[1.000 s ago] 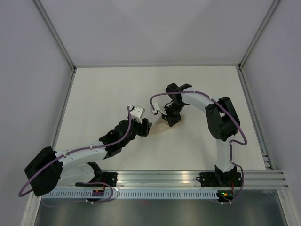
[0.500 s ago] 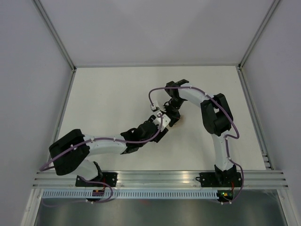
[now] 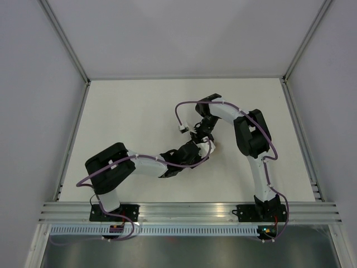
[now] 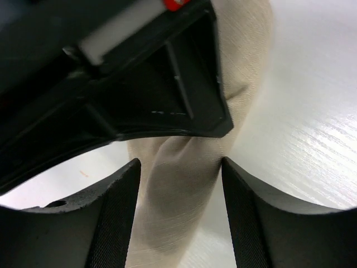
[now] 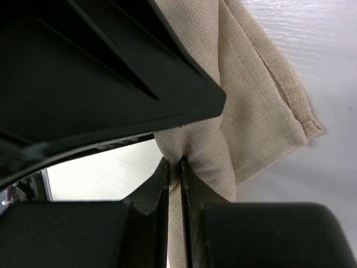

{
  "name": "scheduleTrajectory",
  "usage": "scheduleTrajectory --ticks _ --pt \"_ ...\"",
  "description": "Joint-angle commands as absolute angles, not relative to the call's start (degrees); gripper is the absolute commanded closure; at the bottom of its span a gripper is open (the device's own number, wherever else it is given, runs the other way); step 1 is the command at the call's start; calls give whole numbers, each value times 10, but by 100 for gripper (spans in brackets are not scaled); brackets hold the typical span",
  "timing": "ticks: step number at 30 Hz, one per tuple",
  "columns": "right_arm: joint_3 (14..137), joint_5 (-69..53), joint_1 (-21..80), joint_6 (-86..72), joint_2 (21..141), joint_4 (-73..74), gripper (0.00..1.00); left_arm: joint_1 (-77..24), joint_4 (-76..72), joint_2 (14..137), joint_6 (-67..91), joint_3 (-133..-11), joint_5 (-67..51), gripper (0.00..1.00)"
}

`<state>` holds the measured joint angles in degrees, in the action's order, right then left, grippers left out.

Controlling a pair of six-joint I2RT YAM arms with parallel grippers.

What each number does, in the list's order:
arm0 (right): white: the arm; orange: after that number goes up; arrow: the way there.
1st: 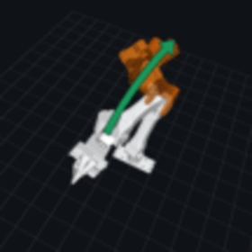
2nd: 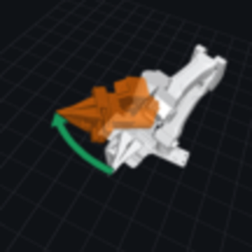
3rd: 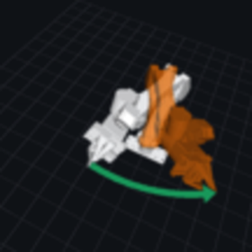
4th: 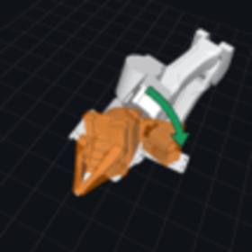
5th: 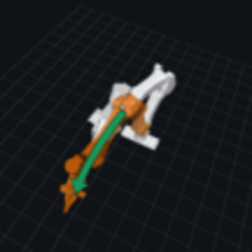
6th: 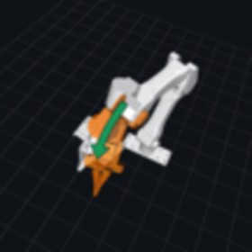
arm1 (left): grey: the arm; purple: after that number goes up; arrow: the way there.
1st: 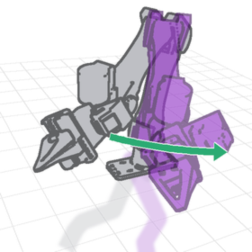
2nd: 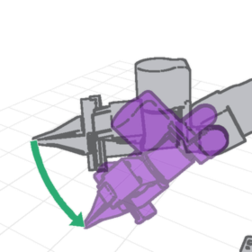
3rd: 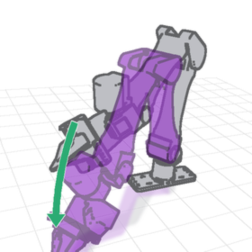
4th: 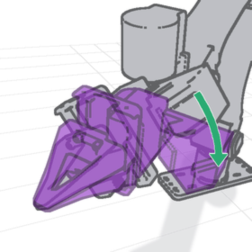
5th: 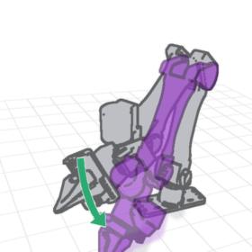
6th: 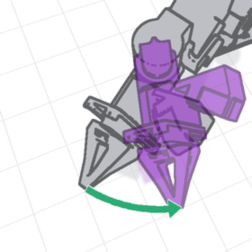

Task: Fold the napkin, place the utensils inside, and roll it up
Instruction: Roll the napkin with the utensil

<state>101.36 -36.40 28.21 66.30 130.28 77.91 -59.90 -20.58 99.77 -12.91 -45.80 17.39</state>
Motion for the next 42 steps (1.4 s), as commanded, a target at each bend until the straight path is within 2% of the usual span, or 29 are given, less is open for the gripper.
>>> scheduleTrajectory --ticks 1,3,9,11,15,16,18,23,26,34,42 --pt "997 -318 281 689 1354 758 96 -611 -225 1027 -175 -478 163 35" --pt "998 -319 280 689 1354 758 96 -615 -223 1032 -175 -479 163 38" --pt "1009 -329 274 688 1361 759 93 -615 -199 1051 -175 -491 161 54" --pt "1011 -333 273 687 1361 759 89 -614 -193 1058 -174 -499 157 64" --pt "1005 -346 271 673 1342 740 65 -612 -154 1068 -167 -519 131 83" --pt "1003 -352 268 669 1336 732 62 -610 -137 1070 -164 -522 124 91" --pt "993 -360 261 650 1311 706 54 -604 -122 1066 -148 -526 89 98" --pt "975 -370 236 563 1245 603 49 -568 -103 1056 -84 -521 30 98" --pt "946 -352 215 463 1172 516 2 -541 -94 1053 -36 -519 -22 98" --pt "901 -294 153 289 1073 394 2 -496 -74 1075 54 -530 -110 98" --pt "885 -283 99 278 1001 421 2 -435 -49 1137 220 -557 -191 98"
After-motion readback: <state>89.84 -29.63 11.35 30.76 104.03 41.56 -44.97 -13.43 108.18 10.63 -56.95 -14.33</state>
